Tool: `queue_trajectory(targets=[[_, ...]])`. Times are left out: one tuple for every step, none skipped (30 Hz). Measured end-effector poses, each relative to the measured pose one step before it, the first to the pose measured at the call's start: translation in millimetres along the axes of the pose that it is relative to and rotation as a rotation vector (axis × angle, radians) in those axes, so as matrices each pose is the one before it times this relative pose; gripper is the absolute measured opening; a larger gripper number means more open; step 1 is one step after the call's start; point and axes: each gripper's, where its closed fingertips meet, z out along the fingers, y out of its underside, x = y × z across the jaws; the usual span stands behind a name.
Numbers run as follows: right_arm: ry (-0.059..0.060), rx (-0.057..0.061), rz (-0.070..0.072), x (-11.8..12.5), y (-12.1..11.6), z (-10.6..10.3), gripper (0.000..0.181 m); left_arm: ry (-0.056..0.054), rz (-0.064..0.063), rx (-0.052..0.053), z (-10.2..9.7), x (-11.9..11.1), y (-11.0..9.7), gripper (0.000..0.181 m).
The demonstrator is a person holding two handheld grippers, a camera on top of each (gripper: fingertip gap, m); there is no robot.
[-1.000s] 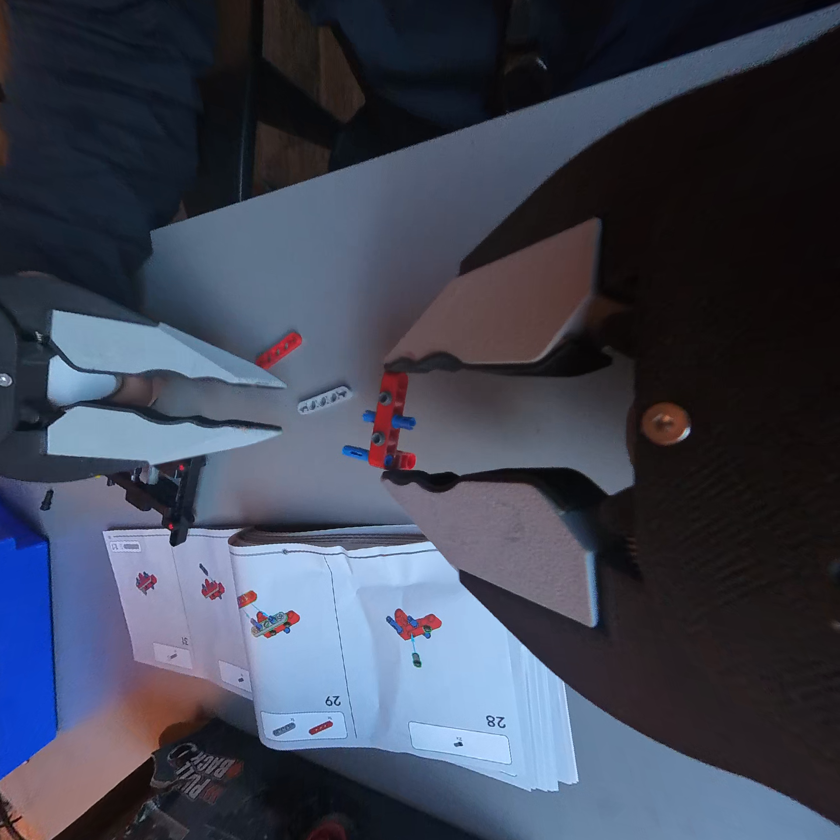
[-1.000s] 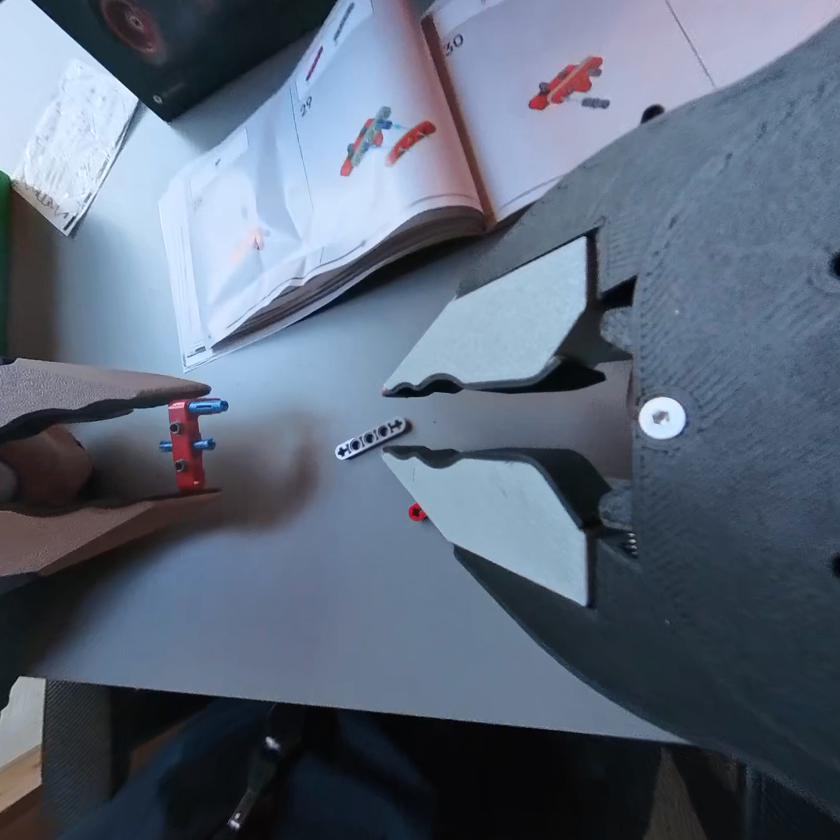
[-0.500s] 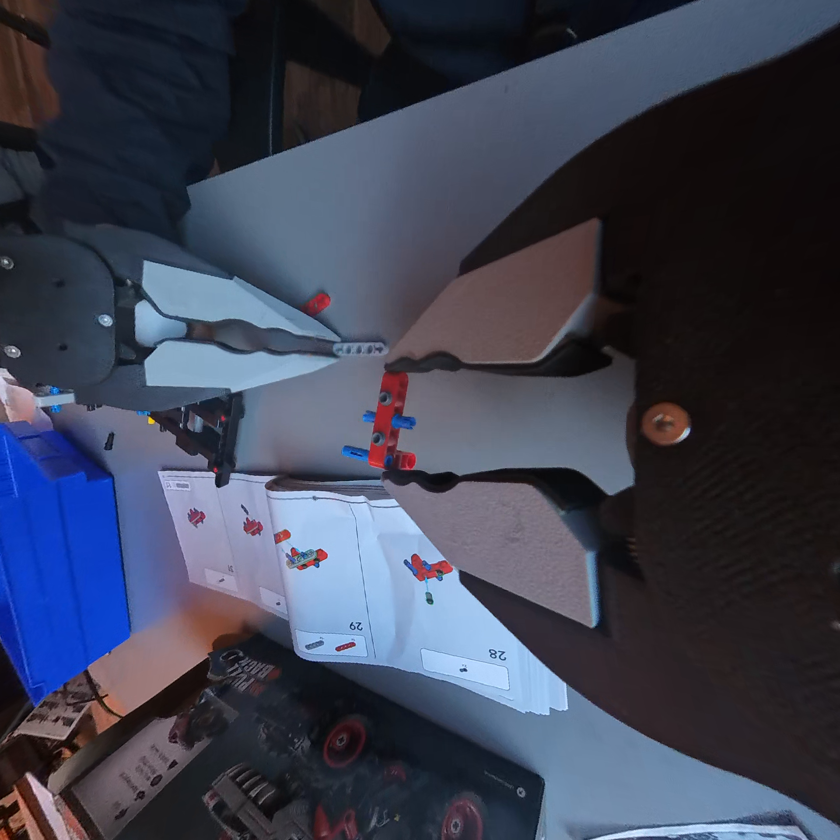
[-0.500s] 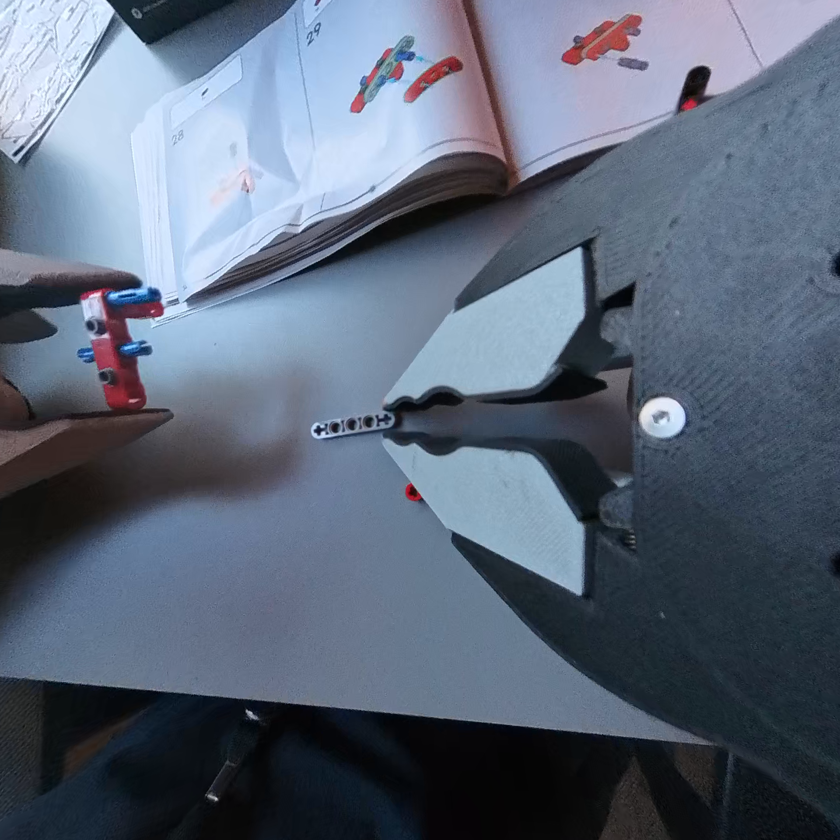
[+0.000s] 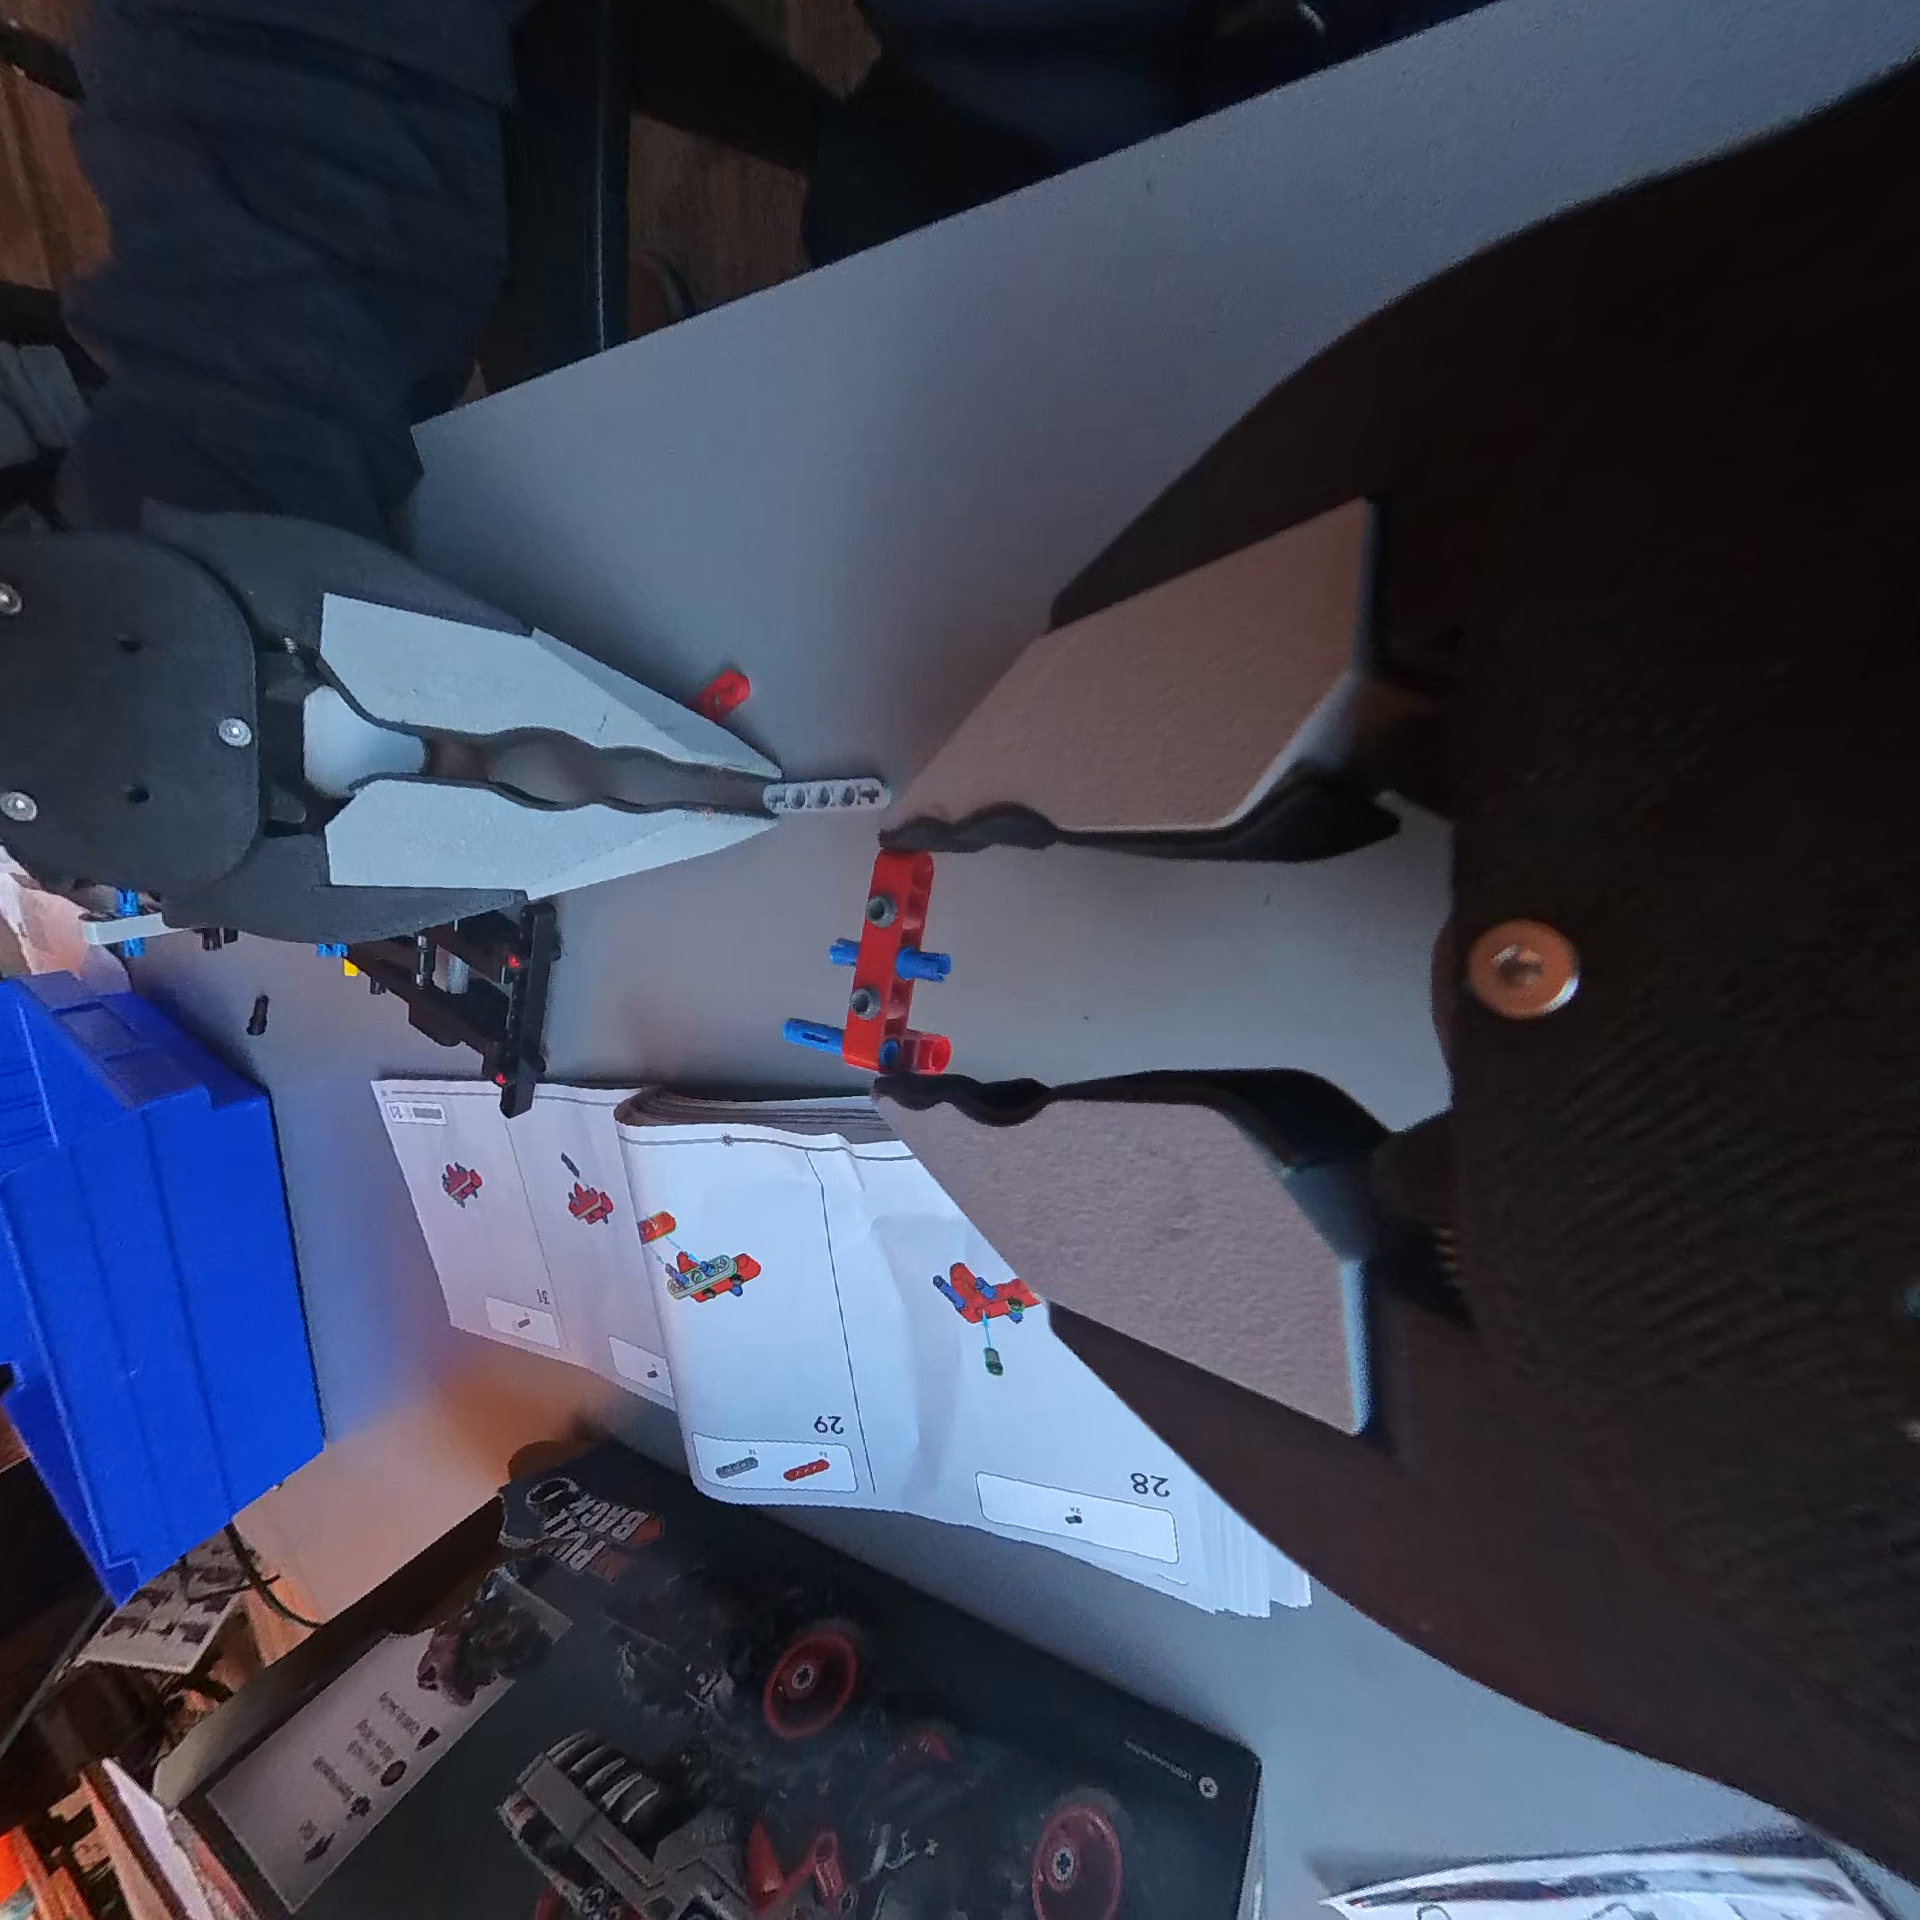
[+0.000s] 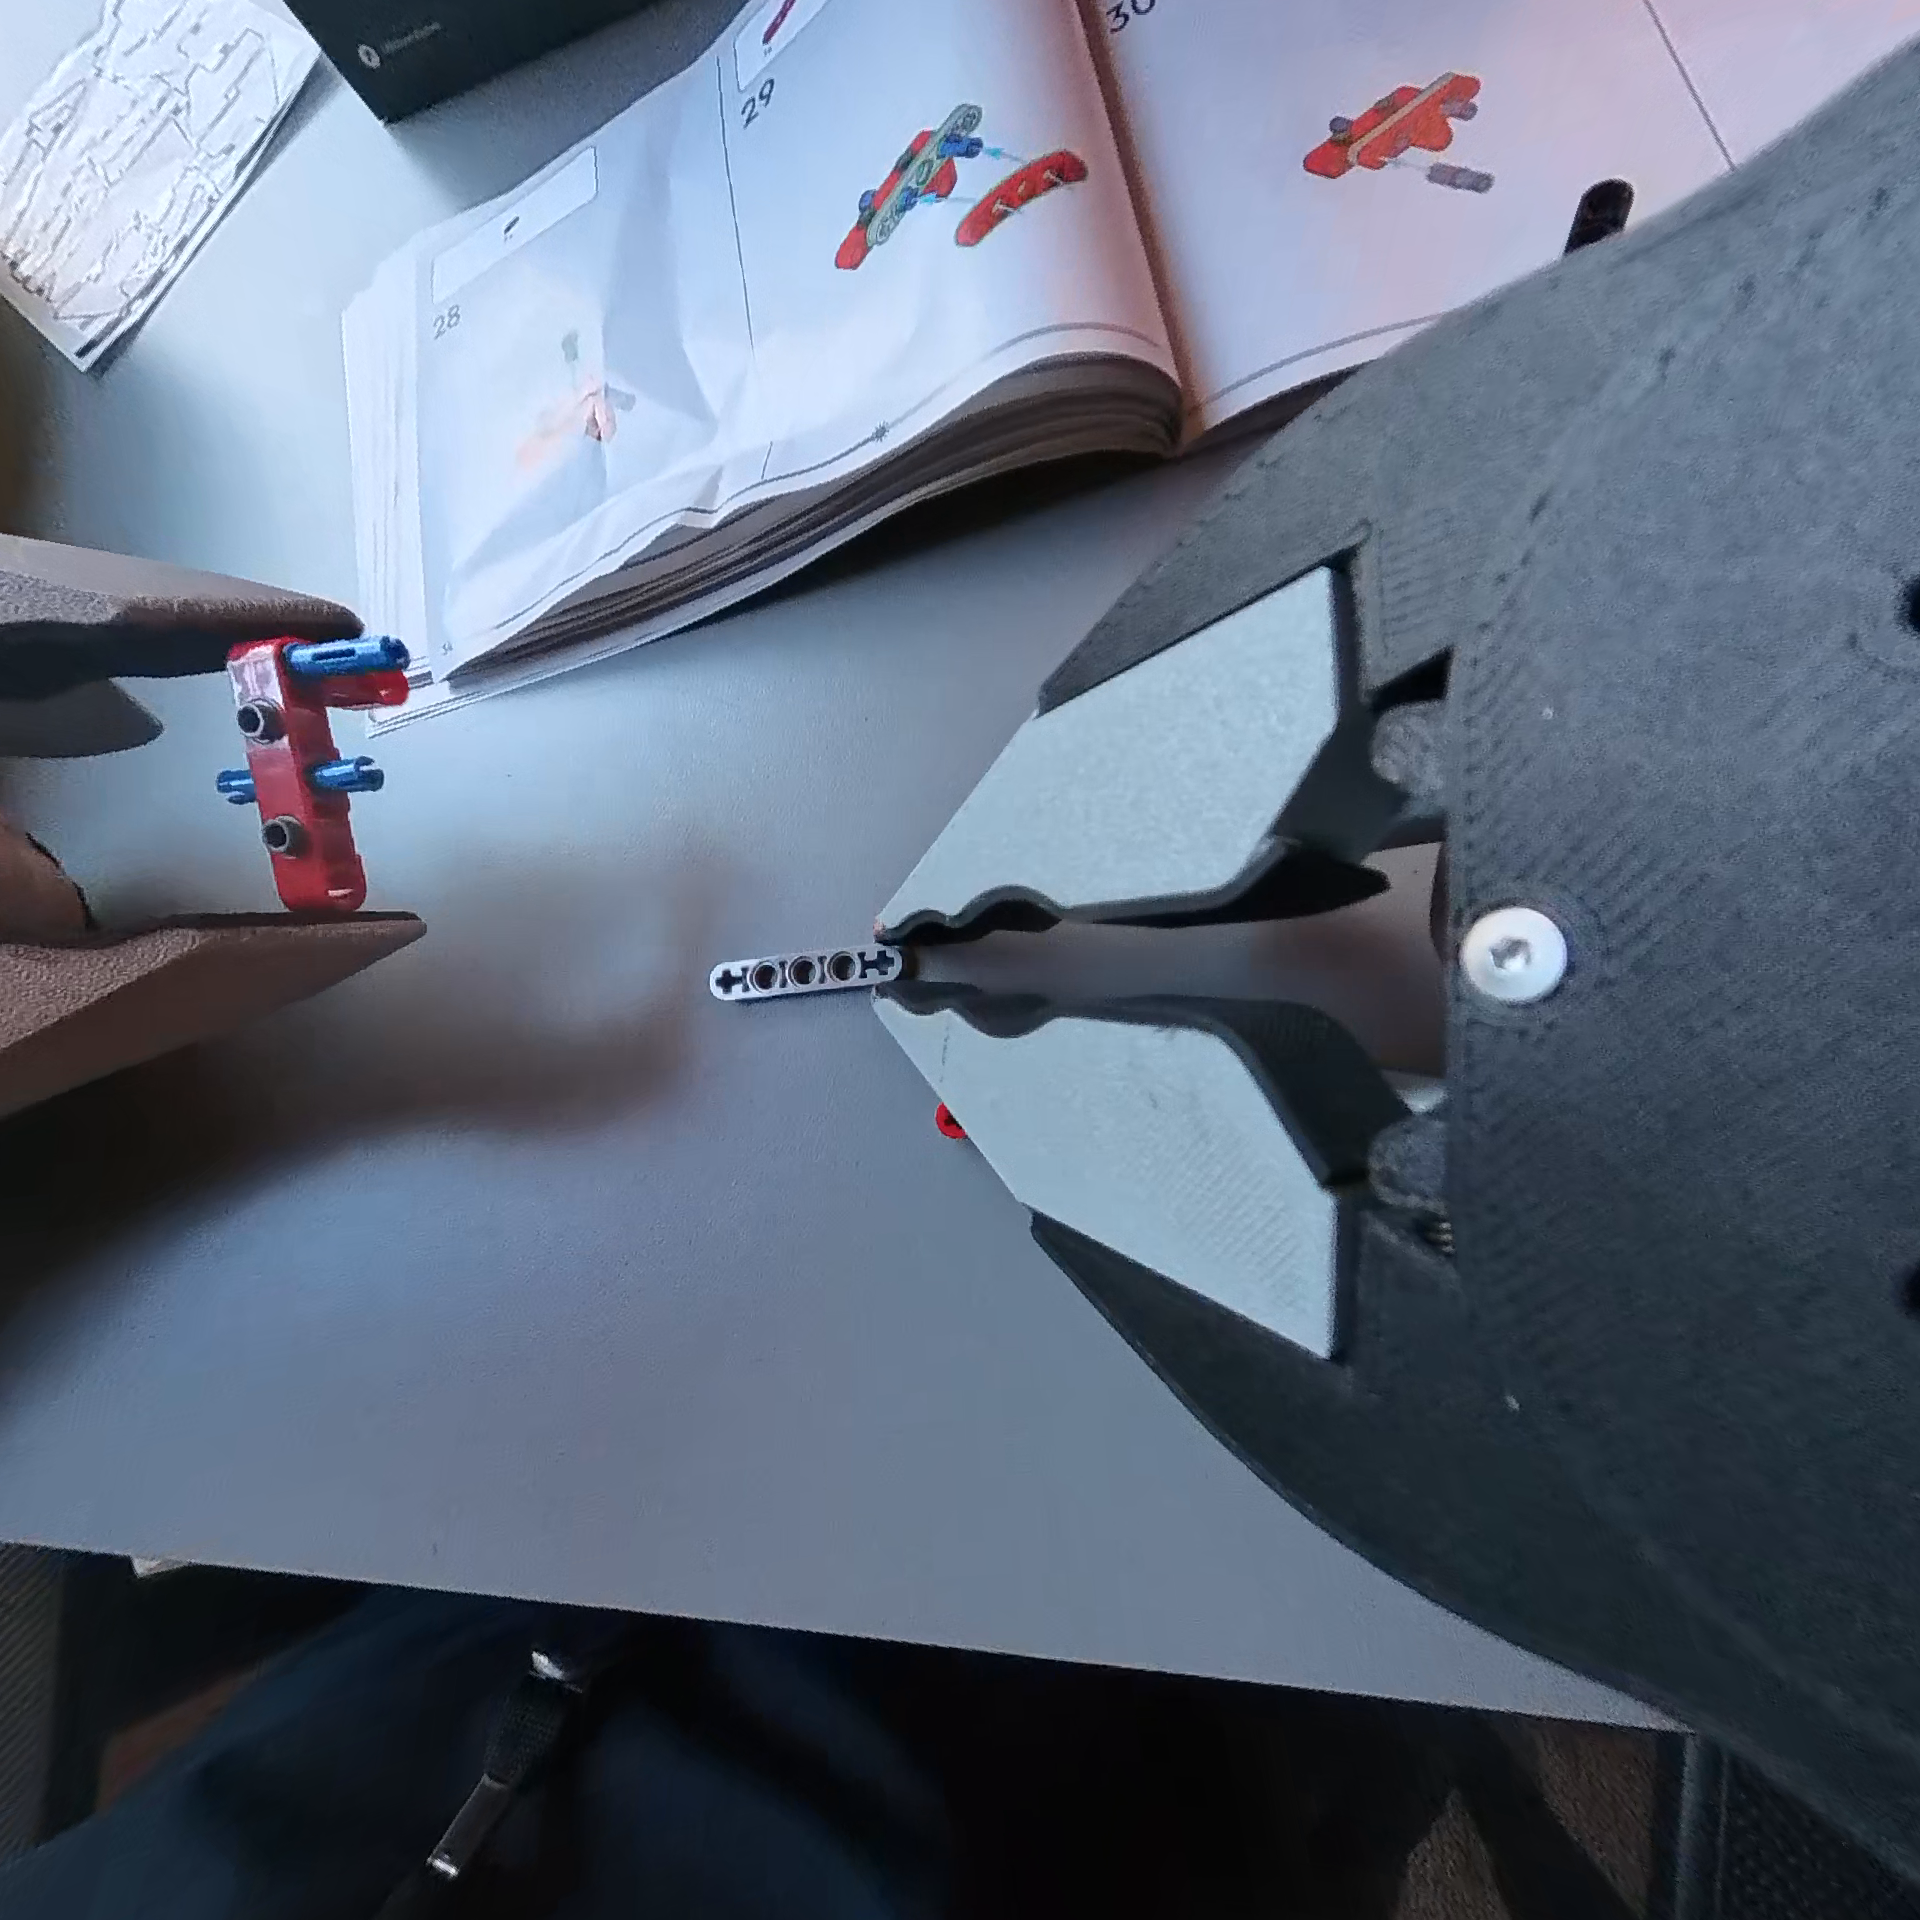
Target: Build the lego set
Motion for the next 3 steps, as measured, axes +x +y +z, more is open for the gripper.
queue_trajectory(targets=[[0.0019,0.0002,0.0009,0.22,-0.1,-0.06,0.005,0.0006,0.0062,0.0006,-0.01,0.52,-0.04,0.04],[0.0042,0.0005,0.0012,0.58,-0.19,0.03,0.007,0.0003,0.0075,-0.0003,0.1,0.47,-0.03,0.04],[0.0025,0.0011,0.003,0.51,-0.34,0.05,0.01,0.0046,0.0084,-0.0023,0.1,1.13,0.37,0.041]])
